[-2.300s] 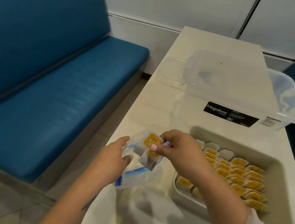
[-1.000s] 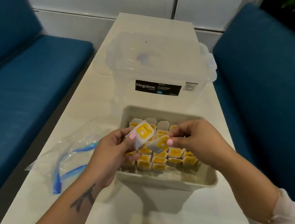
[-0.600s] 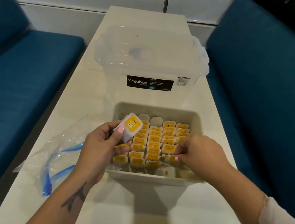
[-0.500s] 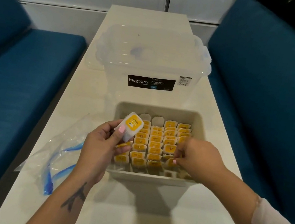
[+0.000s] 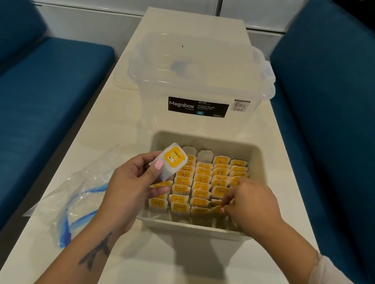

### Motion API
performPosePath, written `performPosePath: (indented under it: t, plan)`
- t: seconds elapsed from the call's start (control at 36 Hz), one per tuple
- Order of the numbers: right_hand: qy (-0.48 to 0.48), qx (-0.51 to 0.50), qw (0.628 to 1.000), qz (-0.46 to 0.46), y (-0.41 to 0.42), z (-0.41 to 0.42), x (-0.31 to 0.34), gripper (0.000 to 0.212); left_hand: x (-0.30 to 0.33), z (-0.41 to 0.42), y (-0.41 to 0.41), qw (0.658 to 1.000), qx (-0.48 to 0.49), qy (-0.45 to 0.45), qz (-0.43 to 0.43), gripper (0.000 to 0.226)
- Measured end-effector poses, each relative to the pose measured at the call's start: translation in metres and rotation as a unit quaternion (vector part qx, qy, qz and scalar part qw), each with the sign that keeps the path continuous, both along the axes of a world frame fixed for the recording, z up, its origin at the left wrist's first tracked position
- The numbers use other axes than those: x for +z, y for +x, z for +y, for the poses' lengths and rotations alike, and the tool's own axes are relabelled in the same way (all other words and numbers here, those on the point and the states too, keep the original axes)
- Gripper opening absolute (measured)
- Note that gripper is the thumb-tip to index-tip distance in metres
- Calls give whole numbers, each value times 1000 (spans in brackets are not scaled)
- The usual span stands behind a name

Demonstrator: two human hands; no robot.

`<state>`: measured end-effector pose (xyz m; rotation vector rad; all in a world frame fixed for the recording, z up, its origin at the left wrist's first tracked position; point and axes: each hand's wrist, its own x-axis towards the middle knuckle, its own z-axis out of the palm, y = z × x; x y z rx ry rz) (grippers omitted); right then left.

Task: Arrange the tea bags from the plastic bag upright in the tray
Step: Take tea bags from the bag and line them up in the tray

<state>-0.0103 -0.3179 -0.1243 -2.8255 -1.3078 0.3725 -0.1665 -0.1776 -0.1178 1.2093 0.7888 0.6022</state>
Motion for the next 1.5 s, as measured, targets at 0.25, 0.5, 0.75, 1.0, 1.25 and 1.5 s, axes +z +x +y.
performPosePath:
  t: [0.25,0.5,0.75,1.0,1.25,1.5]
  plan:
    - [21,-9,1000,20,4,0,5,20,0,1,2,1000,7,13,19,17]
    - [135,-62,983,108,19,-2,26,10,5,3,8,999,-1,25,32,17]
    - [271,-54,901,334,14,7,66,18,9,-19,33,995,-77,59,11,12]
    - [276,-59,919,274,18,-9,70,14,8,-32,39,987,-109,116,27,37]
    - [82,-49,988,118,24,-32,68,8,3,-19,20,937,-23,322,131,38]
    - [-44,9,999,-16,20,-35,35,16,-8,-16,13,929,-17,331,166,30]
